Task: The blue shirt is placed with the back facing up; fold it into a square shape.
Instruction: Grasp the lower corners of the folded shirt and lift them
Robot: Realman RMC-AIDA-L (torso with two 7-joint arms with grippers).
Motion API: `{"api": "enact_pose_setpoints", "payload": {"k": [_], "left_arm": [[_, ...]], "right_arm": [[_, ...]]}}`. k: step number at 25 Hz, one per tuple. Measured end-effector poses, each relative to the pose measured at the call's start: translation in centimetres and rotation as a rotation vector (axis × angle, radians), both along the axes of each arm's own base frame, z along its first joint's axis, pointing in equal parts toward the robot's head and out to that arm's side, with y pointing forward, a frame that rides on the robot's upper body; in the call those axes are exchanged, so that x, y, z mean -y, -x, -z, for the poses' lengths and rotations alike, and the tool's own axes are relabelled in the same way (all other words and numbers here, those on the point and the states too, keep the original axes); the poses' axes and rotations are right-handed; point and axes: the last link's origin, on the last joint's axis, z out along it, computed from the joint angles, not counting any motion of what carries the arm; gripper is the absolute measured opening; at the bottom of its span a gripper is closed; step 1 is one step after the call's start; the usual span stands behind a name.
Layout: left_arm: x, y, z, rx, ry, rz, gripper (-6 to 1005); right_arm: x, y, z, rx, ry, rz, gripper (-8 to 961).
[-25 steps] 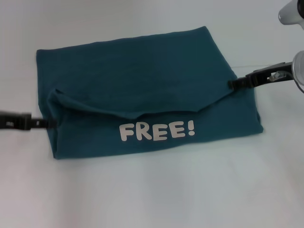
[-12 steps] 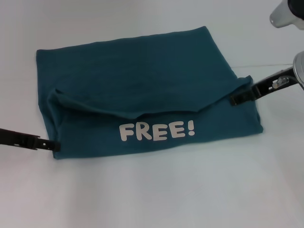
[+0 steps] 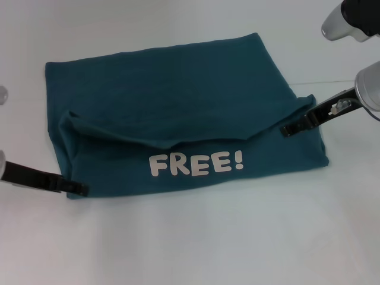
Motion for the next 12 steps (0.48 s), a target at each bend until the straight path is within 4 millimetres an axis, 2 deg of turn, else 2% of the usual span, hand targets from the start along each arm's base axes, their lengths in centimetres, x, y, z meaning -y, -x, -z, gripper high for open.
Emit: {"api": "enact_pose_setpoints", "payload": {"k": [12], "left_arm": [[-0.8,-0.1,1.4,-0.028,-0.006,-0.001,937]], "right_arm": [[0.3,-0.7,0.1,0.003,0.004,0.009,919]]}}
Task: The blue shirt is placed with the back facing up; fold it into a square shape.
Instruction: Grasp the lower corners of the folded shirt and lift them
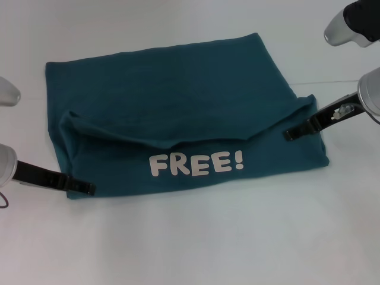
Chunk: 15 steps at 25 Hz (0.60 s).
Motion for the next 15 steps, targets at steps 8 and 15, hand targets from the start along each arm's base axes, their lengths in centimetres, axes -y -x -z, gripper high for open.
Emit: {"api": "enact_pose_setpoints", "payload": {"k": [8,15], "left_arm": [[-0.4,0.0,1.0,-0.036,-0.002,0.017,914],[-0.7,-0.1,1.2,-0.043,-0.016,0.027,834]], "right_arm": [[0.1,0.0,0.2,-0.003,0.003,0.0,918],[0.1,-0.2,0.2,-0.005,-0.001,0.003,919]]}}
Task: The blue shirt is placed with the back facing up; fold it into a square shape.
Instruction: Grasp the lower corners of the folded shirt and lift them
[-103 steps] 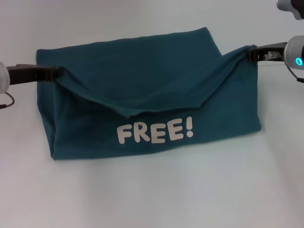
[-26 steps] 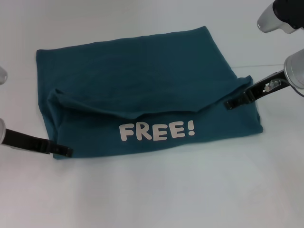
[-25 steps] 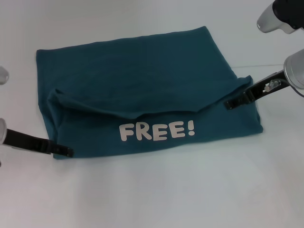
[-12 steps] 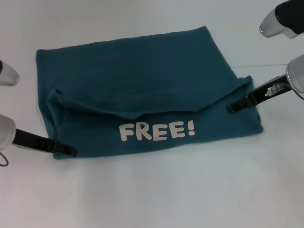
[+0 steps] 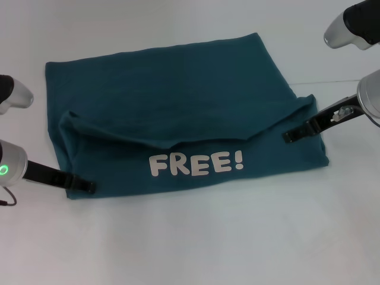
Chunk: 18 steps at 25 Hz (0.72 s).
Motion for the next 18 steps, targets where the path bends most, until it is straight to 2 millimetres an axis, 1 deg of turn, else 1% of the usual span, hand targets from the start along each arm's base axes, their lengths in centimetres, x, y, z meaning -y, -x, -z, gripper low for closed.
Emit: {"api": "enact_pose_setpoints", "payload": {"k": [2,8,14,18], "left_arm": [[0.0,-0.1,0.2,-0.003,0.006,0.003,811],[0.2,-0.3,0.6,-0.006,0.026,0.008,621],[0.4,-0.3,0.8,-0.004,0.051,0.007,358],[0.4,-0.5,0.7,-0.006,0.058,0.016,180]], "right_arm": [[0.0,-0.1,0.0,0.0,-0.001,0.001,919],[0.0,-0.2,0.0,-0.001,-0.006,0.003,913],[0.2,-0.4,0.0,-0.006,-0.01,0.026,900],[0.4,-1.6,-0.5,0.051,-0.038,0.12,891]]}}
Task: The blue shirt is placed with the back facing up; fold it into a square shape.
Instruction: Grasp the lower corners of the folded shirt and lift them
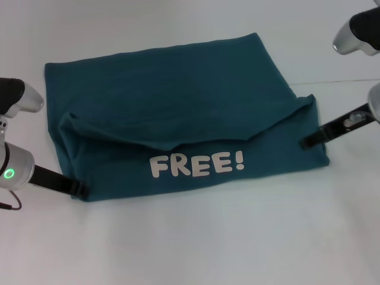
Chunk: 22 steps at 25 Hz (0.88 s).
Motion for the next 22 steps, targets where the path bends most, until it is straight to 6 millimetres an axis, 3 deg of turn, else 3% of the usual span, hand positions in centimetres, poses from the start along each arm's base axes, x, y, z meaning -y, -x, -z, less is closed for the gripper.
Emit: {"api": "enact_pose_setpoints", "payload": {"k": [9,22], "left_arm": [[0.1,-0.1,0.1,-0.003,0.013,0.012,21],[0.2,-0.1,0.1,-0.001,0.02,0.012,33]], "right_arm": [[0.7,-3.2,0.5,0.01,-0.033,0.122,872],[0.5,-5.3,1.8,-0.053,-0.114,0.125,843]]}}
